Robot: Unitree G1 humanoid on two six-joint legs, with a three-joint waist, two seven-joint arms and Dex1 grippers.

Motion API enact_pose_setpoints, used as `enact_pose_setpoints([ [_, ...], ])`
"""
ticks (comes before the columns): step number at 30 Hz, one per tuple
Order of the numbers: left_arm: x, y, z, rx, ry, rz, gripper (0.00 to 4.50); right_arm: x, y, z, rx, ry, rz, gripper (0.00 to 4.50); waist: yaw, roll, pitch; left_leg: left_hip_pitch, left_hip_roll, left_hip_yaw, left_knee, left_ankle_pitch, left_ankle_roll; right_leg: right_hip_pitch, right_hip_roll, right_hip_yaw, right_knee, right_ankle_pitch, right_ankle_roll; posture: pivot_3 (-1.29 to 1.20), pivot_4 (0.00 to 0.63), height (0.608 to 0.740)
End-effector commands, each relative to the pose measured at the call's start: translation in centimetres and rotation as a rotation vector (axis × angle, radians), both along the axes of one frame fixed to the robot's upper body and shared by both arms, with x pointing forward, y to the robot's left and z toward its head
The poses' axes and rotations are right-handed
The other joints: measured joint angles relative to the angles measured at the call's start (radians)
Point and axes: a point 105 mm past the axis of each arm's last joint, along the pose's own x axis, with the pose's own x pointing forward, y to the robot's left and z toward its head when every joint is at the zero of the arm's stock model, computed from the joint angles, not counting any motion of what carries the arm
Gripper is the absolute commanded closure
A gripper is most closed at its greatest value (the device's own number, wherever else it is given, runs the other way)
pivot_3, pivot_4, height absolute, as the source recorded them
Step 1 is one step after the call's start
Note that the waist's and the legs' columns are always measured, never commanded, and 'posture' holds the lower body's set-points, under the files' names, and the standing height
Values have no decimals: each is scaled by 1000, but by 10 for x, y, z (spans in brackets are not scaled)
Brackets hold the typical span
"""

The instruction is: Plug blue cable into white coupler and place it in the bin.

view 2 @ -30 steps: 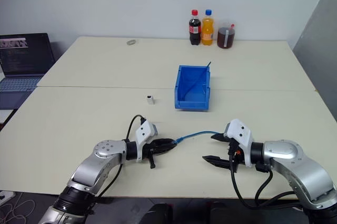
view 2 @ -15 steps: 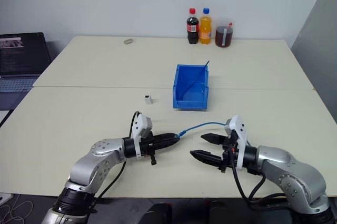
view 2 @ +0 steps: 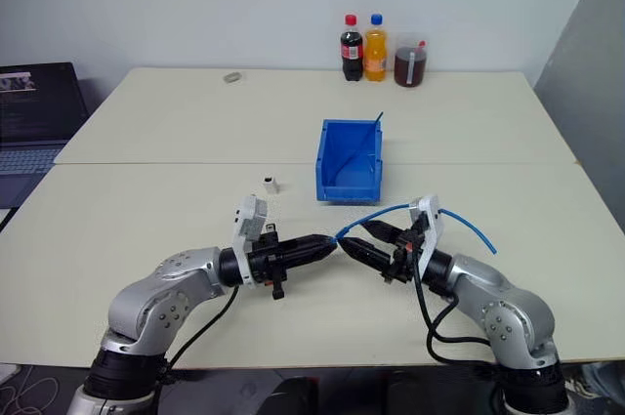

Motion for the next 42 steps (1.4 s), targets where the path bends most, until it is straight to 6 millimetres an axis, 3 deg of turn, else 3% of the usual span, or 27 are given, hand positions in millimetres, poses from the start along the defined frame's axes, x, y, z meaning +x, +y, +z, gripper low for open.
enact_pose_setpoints([
  [1, 1, 1, 19, -37, -40, -3, 4253, -5, 6, 18, 75, -15, 70, 640, 0, 0, 0, 0, 0, 0, 0, 0, 0, 0, 0, 0, 0, 0, 0, 0, 150, 740],
  [22, -3, 0, 19, -49, -2, -29, 4253, 3, 21, 19, 93, 1, 108, 640, 0, 0, 0, 0, 0, 0, 0, 0, 0, -1, 0, 0, 0, 0, 0, 0, 150, 740],
  [29, -3, 0, 19, -49, 2, -33, 4253, 4, 26, 12, 67, 14, 127, 2183, 0, 0, 0, 0, 0, 1, 0, 0, 0, -1, 0, 1, 0, 0, 0, 0, 150, 740],
  [39, -6, 2, 15, -34, 13, -40, 4254, 3, 25, 19, 112, 21, 140, 4229, 0, 0, 0, 0, 0, 1, 0, 0, 0, -1, 0, 1, 0, 0, 0, 0, 150, 740],
  [42, -5, 3, 14, -32, 12, -39, 4254, 1, 25, 19, 113, 29, 157, 4365, 0, 0, 0, 0, 0, 1, 0, 0, 0, -1, 0, 1, 0, 0, 0, 0, 150, 740],
])
